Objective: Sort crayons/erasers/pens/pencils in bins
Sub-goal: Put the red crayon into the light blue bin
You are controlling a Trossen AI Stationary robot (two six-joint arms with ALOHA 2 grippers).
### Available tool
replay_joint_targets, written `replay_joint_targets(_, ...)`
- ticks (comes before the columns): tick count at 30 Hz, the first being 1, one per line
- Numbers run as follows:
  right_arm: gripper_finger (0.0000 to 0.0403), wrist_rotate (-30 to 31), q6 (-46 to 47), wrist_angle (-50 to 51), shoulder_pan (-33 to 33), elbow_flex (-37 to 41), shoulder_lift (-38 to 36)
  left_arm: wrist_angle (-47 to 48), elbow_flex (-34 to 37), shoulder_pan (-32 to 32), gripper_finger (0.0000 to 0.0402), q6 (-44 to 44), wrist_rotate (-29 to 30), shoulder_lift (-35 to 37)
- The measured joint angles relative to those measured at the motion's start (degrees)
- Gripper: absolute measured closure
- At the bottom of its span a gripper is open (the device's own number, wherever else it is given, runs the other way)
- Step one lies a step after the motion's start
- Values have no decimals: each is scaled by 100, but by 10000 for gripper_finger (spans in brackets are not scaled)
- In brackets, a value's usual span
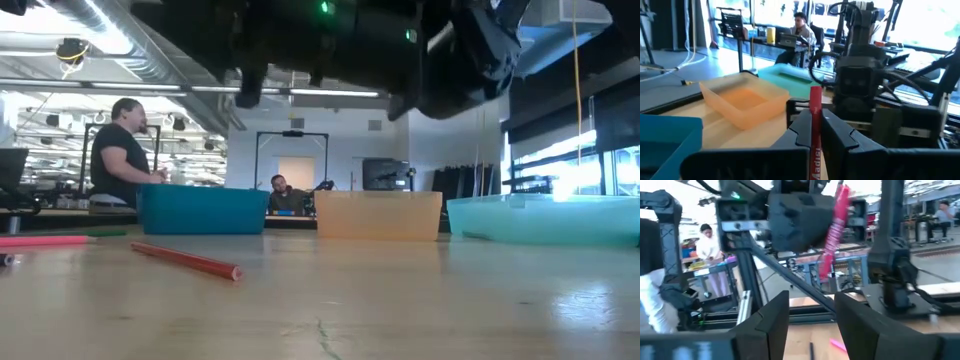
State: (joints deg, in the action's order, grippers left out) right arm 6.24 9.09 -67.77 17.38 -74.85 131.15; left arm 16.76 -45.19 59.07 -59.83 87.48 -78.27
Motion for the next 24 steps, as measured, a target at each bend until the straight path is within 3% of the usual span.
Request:
replay_joint_targets(8,242,-325,-281,386,105,-472,7,-144,0,-194,387,-666,88,-375)
replay_joint_targets(15,242,566,-100,1047,102,-623,7,-155,0,-282,387,-863,88,-429)
replay_joint_targets(24,242,959,-73,932,77,-623,9,-252,0,-282,386,-862,86,-429)
